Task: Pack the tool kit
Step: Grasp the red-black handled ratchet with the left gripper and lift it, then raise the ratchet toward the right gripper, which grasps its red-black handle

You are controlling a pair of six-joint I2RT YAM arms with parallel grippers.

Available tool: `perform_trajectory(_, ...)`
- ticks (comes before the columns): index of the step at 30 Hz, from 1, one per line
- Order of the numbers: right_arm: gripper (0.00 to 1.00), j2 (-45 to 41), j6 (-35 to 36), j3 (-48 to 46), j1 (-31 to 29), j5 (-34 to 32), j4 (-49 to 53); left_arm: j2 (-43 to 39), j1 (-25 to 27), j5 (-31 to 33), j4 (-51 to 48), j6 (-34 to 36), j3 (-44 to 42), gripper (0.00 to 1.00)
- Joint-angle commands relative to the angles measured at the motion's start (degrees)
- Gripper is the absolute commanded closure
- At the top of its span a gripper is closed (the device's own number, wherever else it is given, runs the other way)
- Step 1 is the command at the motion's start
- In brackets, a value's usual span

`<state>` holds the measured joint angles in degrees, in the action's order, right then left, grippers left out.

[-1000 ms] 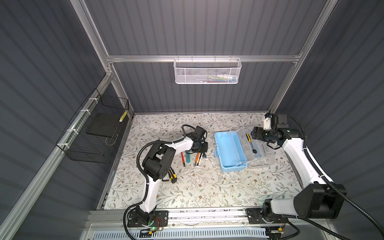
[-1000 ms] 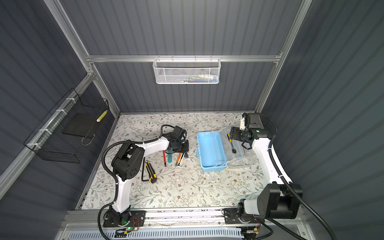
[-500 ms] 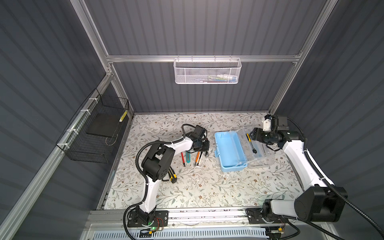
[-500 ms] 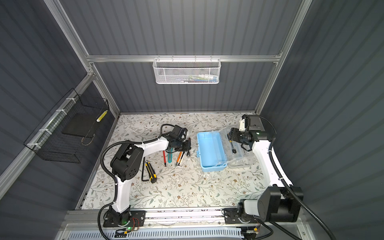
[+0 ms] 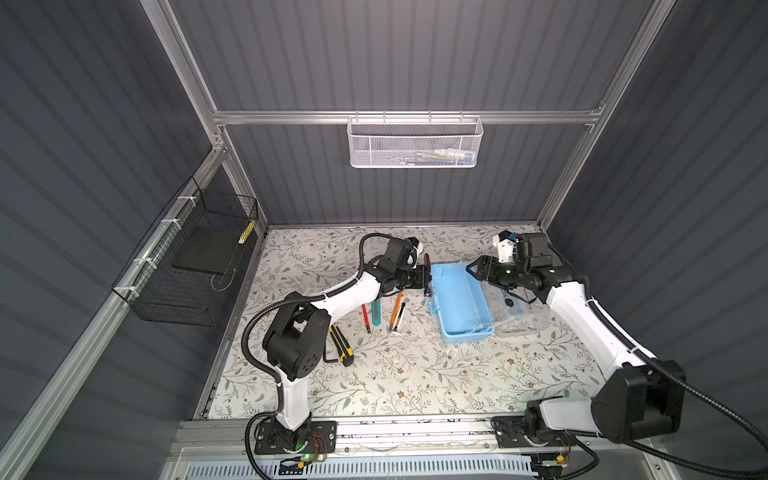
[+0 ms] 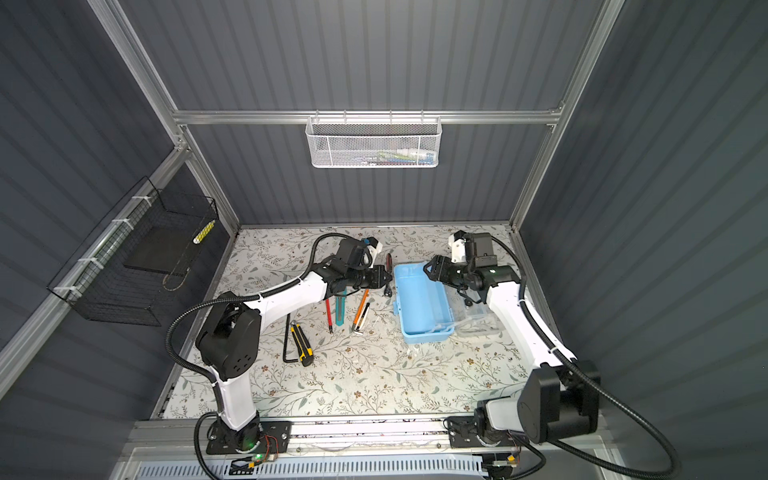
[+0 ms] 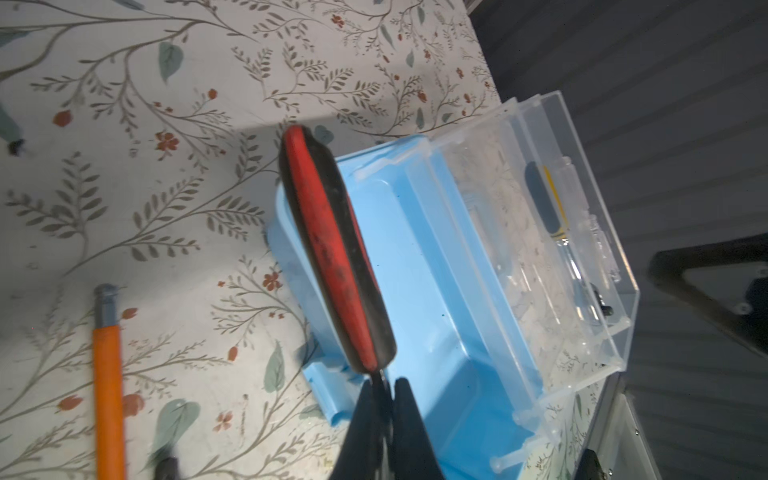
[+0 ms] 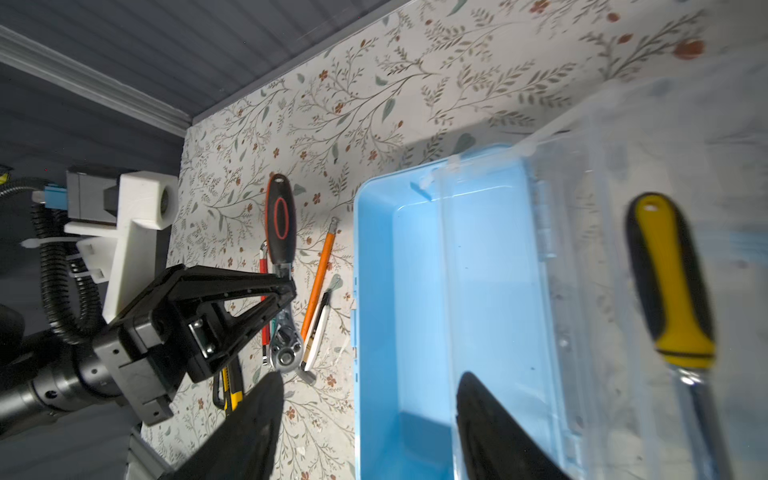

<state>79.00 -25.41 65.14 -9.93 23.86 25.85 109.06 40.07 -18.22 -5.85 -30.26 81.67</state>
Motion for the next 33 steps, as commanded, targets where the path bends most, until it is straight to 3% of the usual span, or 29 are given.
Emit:
perform_trajectory(1, 0.32, 1.3, -2.8, -0.3, -1.9, 3.0, -5.6, -1.8, 0.9, -4.0, 4.1, -1.8, -0.1, 1.0)
perform_trajectory(15, 0.35, 7.9, -7.8, 0.2, -4.7, 6.4, -13.1, -1.8, 2.0, -7.1, 8.9, -1.9, -0.1, 1.0)
perform_trajectory(27, 0.39, 10.6, -8.6, 1.9, -6.1, 6.8, -13.5, -0.9, 2.7, -11.2, 13.0, -2.8, -0.1, 1.0)
perform_trajectory(33, 0.49, 10.8, -9.0, 2.1, -6.2, 6.5, -13.9, -0.9, 2.9, -11.9, 13.6, -2.9, -0.1, 1.0)
